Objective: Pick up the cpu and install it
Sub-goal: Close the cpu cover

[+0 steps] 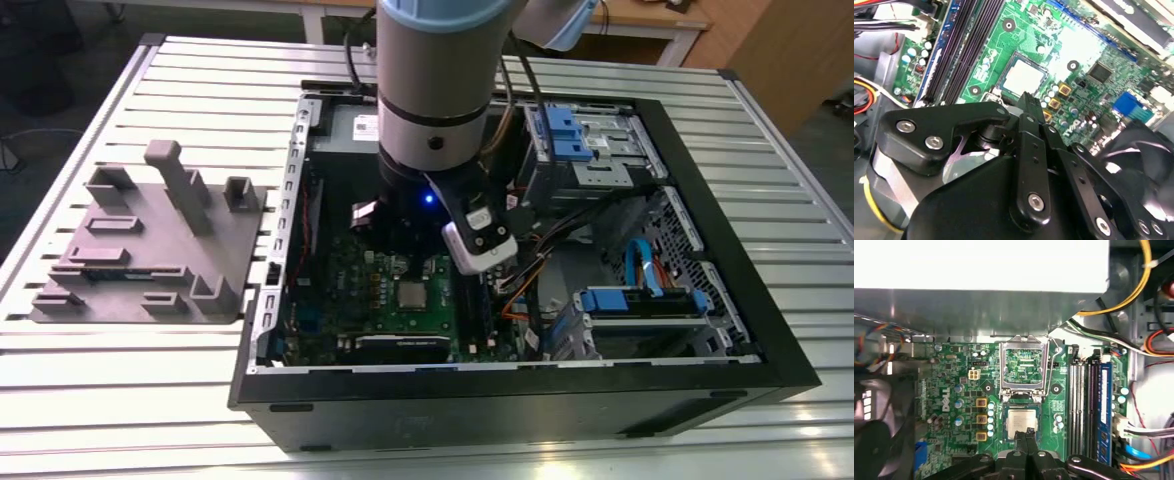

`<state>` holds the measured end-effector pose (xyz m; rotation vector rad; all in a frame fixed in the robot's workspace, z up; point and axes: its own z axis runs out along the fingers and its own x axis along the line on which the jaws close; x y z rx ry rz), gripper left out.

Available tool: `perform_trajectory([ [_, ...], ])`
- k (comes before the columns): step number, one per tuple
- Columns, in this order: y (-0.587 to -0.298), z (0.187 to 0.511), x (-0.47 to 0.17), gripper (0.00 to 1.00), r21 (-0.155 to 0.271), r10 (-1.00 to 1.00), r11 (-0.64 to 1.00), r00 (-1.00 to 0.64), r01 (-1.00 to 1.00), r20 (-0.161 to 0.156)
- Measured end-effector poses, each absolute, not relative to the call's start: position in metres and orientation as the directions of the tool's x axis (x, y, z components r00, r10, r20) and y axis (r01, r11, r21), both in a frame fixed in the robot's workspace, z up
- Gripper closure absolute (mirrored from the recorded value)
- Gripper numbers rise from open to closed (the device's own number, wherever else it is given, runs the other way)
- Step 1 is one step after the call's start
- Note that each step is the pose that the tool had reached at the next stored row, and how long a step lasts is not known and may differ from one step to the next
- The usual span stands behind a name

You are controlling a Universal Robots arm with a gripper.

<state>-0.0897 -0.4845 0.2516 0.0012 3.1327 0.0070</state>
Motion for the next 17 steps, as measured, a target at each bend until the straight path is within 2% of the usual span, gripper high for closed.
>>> perform_trajectory([
  [10, -0.4845, 0.2518, -0.0897, 0.9, 0.004, -0.17, 0.985, -0.985, -0.17, -0.009],
  [17, -0.4845, 0.2518, -0.0897, 0.9, 0.005, -0.181, 0.983, -0.983, -0.181, -0.009],
])
